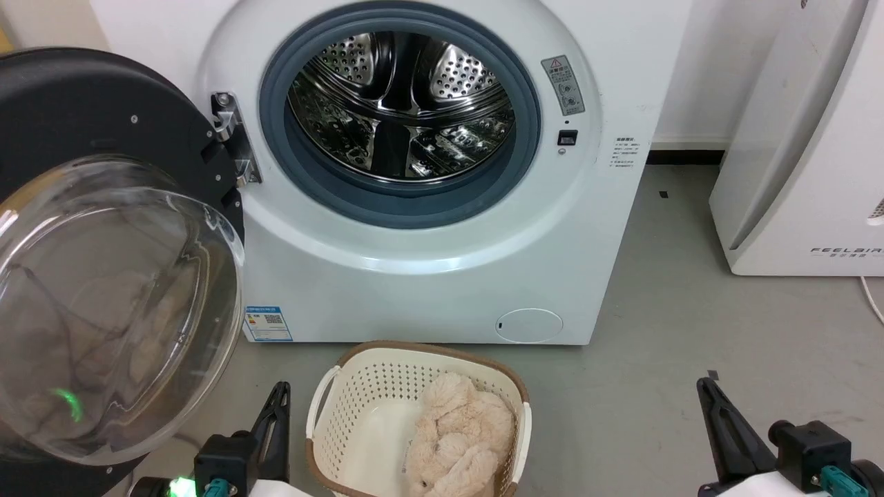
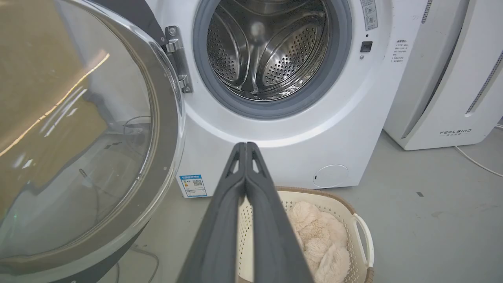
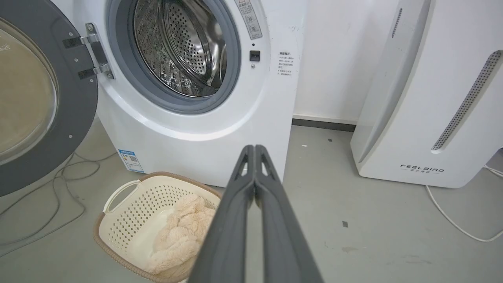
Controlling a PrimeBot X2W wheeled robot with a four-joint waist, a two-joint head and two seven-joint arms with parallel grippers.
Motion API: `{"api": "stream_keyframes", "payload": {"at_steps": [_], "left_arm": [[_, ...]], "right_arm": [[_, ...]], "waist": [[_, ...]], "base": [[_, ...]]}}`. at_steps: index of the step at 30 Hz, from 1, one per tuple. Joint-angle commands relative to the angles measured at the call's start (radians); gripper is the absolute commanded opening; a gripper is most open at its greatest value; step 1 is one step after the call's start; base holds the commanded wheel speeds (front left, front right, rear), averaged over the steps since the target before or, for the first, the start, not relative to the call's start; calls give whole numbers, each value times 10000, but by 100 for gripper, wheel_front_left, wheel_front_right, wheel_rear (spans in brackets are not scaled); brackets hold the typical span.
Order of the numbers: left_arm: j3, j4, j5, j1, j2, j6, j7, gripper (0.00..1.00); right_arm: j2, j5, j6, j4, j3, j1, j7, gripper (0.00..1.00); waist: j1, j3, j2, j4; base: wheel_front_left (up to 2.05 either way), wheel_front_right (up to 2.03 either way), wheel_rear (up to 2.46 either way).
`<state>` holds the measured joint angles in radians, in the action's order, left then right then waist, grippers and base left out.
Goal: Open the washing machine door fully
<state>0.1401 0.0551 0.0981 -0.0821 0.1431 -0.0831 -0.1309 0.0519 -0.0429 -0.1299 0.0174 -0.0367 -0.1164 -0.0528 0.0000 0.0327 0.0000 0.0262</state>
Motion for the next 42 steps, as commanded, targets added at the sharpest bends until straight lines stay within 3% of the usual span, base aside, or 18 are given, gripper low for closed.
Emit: {"api": "stream_keyframes", "payload": {"at_steps": [1, 42], "left_arm": [[-91, -64, -97, 157, -44, 56, 47, 0], [-870, -354, -623, 552, -571, 517, 797, 0]], "right_arm": [[-7, 44, -4, -9, 26, 164, 41, 0], [-13, 273, -6, -107, 229, 759, 331, 0]], "waist": [[0, -6, 0, -5], [0, -197, 0, -158]], "base": [[0, 0, 0], [0, 0, 0]]}}
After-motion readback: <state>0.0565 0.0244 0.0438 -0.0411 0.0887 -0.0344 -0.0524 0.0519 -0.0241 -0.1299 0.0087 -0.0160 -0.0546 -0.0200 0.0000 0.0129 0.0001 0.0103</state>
